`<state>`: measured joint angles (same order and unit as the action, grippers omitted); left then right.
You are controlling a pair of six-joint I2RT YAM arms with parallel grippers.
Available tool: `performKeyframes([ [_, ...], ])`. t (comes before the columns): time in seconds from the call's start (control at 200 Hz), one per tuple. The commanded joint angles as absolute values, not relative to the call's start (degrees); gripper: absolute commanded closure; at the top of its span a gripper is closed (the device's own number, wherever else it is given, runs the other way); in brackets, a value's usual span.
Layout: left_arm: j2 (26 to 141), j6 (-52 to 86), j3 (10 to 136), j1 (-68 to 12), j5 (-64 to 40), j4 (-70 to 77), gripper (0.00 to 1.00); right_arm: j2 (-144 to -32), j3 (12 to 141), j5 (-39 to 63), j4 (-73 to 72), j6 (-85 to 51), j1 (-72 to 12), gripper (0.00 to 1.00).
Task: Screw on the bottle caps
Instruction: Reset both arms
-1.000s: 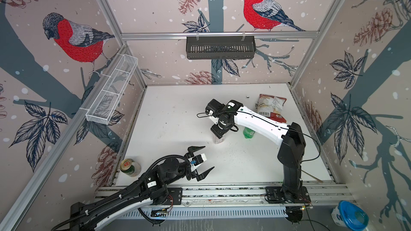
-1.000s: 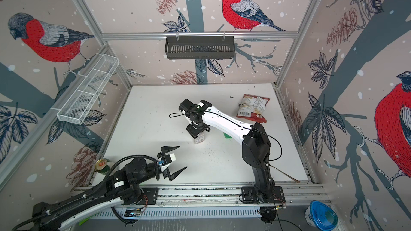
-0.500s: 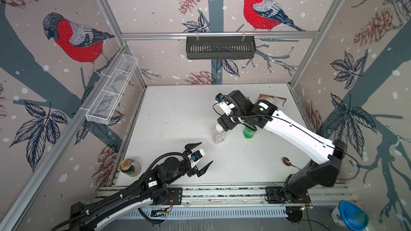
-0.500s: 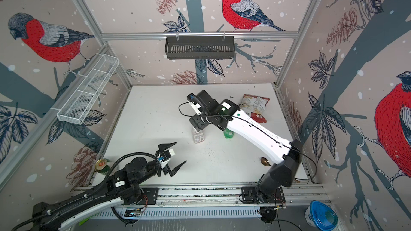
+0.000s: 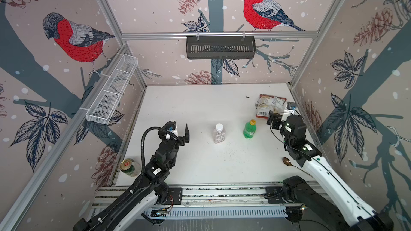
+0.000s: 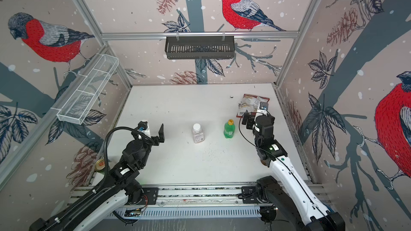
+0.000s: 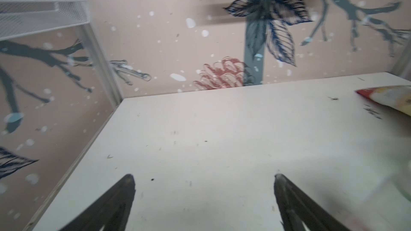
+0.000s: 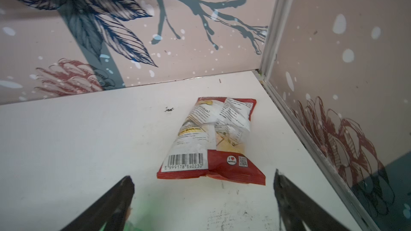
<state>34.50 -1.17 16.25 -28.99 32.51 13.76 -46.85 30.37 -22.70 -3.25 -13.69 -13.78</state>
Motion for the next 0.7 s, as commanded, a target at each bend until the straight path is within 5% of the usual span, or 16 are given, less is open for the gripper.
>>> performKeyframes([
  [0.0, 39.07, 2.85, 17.69, -22.83, 33.61, 19.24, 0.02, -49.68, 23.41, -30.28, -24.74, -11.8, -12.23, 0.0],
  [0.075, 44.99, 5.51, 19.1, -21.01, 38.5, 22.07, 0.02, -55.34, 20.57, -37.07, -30.14, -11.21, -11.13, 0.0],
  [0.35, 70.7, -1.58, 21.11, -16.51, 39.03, 41.86, 0.01, -77.41, 15.6, -30.82, -54.9, -6.23, -3.74, 0.0],
  [0.585, 81.54, 0.49, 20.44, -7.86, 26.57, 50.2, 0.01, -83.81, 15.93, -12.19, -58.38, -8.0, 3.36, 0.0],
  [0.695, 85.1, 3.6, 18.78, -3.44, 18.74, 54.18, 0.01, -87.33, 13.98, -12.42, -66.51, -7.6, 3.29, 0.0],
])
